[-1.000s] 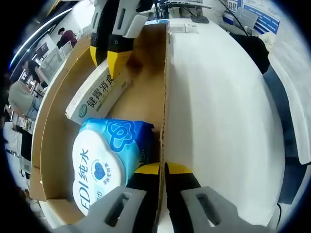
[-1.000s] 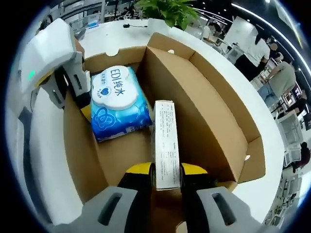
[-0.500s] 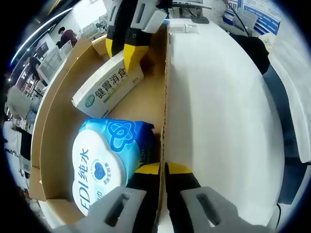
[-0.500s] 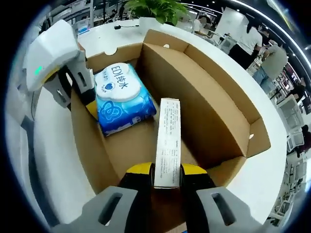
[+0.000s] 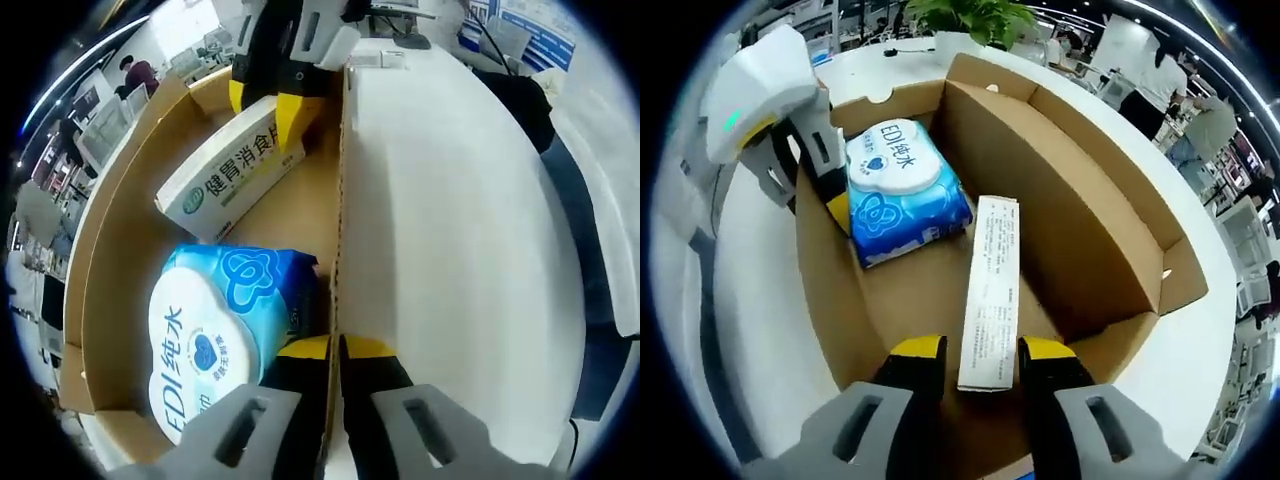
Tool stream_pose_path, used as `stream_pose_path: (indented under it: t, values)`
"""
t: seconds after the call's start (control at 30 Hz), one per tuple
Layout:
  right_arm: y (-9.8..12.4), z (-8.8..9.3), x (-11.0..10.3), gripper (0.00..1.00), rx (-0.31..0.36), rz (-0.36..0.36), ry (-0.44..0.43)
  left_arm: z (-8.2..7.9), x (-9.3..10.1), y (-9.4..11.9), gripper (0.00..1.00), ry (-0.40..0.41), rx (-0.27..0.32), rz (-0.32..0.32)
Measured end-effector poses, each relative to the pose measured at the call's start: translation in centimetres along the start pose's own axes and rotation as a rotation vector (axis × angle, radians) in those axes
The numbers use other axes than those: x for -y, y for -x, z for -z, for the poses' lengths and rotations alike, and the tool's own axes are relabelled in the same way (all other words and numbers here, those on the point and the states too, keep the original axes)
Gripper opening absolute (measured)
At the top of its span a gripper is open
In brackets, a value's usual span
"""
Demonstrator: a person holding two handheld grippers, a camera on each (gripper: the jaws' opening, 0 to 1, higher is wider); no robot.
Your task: Operate the shoe box by opening the lid, removing the specified soft item, and placing it in the target area until the item is outside and the box remains undamaged.
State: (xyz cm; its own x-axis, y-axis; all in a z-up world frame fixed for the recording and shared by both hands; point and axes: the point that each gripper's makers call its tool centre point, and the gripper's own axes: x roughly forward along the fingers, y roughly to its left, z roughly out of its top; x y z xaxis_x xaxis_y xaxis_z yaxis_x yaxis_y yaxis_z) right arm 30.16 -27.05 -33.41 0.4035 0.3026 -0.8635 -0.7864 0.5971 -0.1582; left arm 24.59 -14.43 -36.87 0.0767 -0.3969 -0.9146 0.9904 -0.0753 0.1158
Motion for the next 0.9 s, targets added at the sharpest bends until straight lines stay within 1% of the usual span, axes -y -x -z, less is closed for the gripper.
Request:
stream_pose_path:
  t: [0.07, 0.13, 0.2, 0.27, 0.4, 0.47, 0.5, 0.57, 0.6, 0.77, 0.83, 0.9]
  values:
    - [-0.3, -0.4, 0.2, 0.41, 0.005, -0.001, -0.031, 0.0, 0.0, 0.0, 0.02, -0.001, 0.000, 0.000]
    - [-0.8, -1.3, 0.2, 0.47, 0.021, -0.015, -0.072, 0.0, 0.0, 0.0, 0.02, 0.000, 0.000, 0.001]
    - [-1.4, -2.0, 0.1, 0.49, 0.029, -0.034, -0.076, 0.0, 0.0, 0.0, 0.02, 0.001, 0.000, 0.000]
    - [-2.0, -2.2, -0.1, 0.50, 0.030, -0.053, -0.090, 0.0, 0.0, 0.0, 0.02, 0.001, 0.000, -0.001]
    - [-3.3, -1.9, -0.2, 0.50, 0.009, -0.072, -0.138, 0.0, 0.0, 0.1, 0.02, 0.003, 0.000, -0.001]
    - [-3.6, -1.8, -0.3, 0.48, 0.003, -0.078, -0.152, 0.0, 0.0, 0.1, 0.02, 0.004, 0.000, -0.002]
    - [-3.6, -1.6, 0.0, 0.46, -0.011, -0.060, -0.145, 0.1, 0.0, 0.1, 0.02, 0.005, 0.001, -0.002]
    - [-3.4, -1.7, 0.3, 0.43, 0.001, -0.057, -0.152, 0.1, 0.0, 0.1, 0.02, 0.005, 0.001, -0.003]
    - [-3.2, -1.7, 0.4, 0.41, 0.006, -0.060, -0.173, 0.0, 0.0, 0.1, 0.02, 0.003, 0.002, -0.003]
    - [-3.4, -1.6, 0.1, 0.36, -0.009, -0.068, -0.155, 0.0, -0.1, 0.1, 0.02, 0.003, 0.002, -0.001]
    - [-3.4, -1.5, 0.3, 0.30, -0.019, -0.064, -0.154, 0.0, -0.1, 0.1, 0.02, 0.003, 0.001, -0.002]
    - [-3.2, -1.7, 0.0, 0.22, -0.012, -0.079, -0.176, 0.0, -0.1, 0.1, 0.02, 0.005, 0.002, -0.004]
